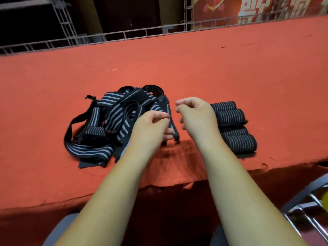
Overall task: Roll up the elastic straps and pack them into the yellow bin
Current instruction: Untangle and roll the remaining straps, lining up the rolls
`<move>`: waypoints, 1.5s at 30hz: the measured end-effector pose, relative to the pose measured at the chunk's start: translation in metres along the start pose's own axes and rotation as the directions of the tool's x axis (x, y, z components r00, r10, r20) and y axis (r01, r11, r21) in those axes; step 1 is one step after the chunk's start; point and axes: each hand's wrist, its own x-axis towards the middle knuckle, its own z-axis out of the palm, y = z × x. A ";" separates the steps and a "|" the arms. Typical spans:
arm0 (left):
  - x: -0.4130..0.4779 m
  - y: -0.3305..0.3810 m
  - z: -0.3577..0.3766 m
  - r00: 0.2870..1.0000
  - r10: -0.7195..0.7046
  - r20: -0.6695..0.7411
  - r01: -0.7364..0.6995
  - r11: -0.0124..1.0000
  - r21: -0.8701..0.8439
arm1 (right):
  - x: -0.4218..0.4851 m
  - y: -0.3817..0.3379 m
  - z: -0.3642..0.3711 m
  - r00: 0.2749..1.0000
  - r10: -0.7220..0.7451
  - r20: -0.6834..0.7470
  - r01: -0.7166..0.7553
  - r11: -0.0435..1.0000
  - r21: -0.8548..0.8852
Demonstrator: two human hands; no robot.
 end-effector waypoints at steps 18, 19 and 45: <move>0.040 -0.024 -0.188 0.858 0.076 -0.508 0.006 0.987 0.159 | -0.022 -0.014 0.134 0.937 -0.147 0.318 0.119 0.987 0.104; 0.043 -0.032 -0.192 0.872 0.091 -0.480 0.023 0.974 0.225 | -0.024 -0.014 0.139 0.926 -0.174 0.335 0.145 0.983 0.111; 0.019 -0.018 -0.241 0.928 0.164 -0.335 -0.157 0.986 0.047 | -0.040 0.013 0.176 0.788 -0.342 0.512 0.538 0.786 -0.304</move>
